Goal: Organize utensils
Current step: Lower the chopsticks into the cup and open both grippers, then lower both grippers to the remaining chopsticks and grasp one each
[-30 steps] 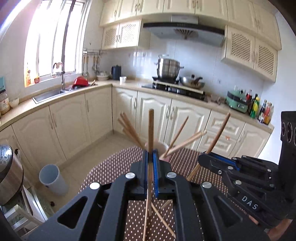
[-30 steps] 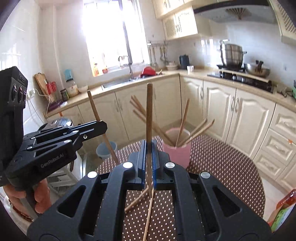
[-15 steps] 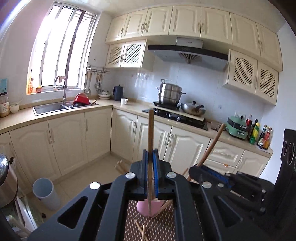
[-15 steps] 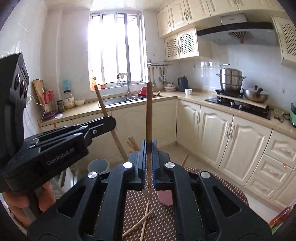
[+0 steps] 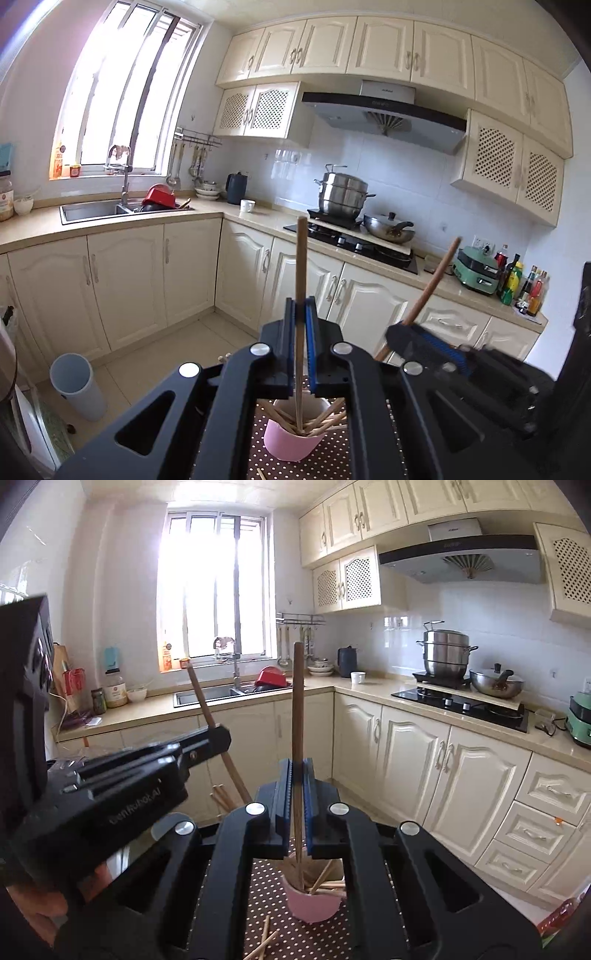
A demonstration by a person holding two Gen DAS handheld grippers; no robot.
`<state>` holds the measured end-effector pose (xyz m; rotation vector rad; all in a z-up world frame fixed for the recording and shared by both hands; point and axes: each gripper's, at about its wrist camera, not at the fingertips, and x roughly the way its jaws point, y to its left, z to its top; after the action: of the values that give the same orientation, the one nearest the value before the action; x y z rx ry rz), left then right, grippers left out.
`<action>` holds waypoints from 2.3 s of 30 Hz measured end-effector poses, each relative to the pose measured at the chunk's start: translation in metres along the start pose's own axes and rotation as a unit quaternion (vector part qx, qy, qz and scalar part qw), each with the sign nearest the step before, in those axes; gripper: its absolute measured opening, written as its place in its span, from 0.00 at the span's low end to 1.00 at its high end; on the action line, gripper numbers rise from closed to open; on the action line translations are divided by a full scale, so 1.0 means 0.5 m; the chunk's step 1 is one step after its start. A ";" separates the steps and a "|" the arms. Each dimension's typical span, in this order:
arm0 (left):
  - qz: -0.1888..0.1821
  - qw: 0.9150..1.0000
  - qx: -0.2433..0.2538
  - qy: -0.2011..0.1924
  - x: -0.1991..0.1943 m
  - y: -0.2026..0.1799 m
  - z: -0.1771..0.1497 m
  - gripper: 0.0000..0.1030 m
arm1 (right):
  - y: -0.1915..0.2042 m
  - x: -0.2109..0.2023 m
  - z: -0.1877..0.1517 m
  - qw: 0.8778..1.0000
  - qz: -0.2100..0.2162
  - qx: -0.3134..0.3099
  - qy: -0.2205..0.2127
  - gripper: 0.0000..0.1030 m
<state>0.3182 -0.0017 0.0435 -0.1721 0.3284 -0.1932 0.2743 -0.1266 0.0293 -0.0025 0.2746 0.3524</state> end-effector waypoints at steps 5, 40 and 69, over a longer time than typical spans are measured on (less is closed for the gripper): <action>0.001 1.000 0.002 0.029 0.037 0.009 -0.028 0.06 | -0.005 0.016 -0.012 1.000 0.005 0.002 0.013 0.06; 0.093 0.994 0.032 0.056 -0.020 0.101 -0.105 0.57 | -0.017 0.065 -0.097 0.994 0.004 0.037 0.101 0.06; 0.092 0.992 0.054 0.074 -0.110 0.088 -0.158 0.58 | 0.043 -0.061 -0.119 0.996 0.005 0.012 0.089 0.48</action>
<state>0.2479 0.0420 -0.0221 -0.0194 0.4772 -0.0414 0.2235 -0.1199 -0.0187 -0.0086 0.4554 0.3586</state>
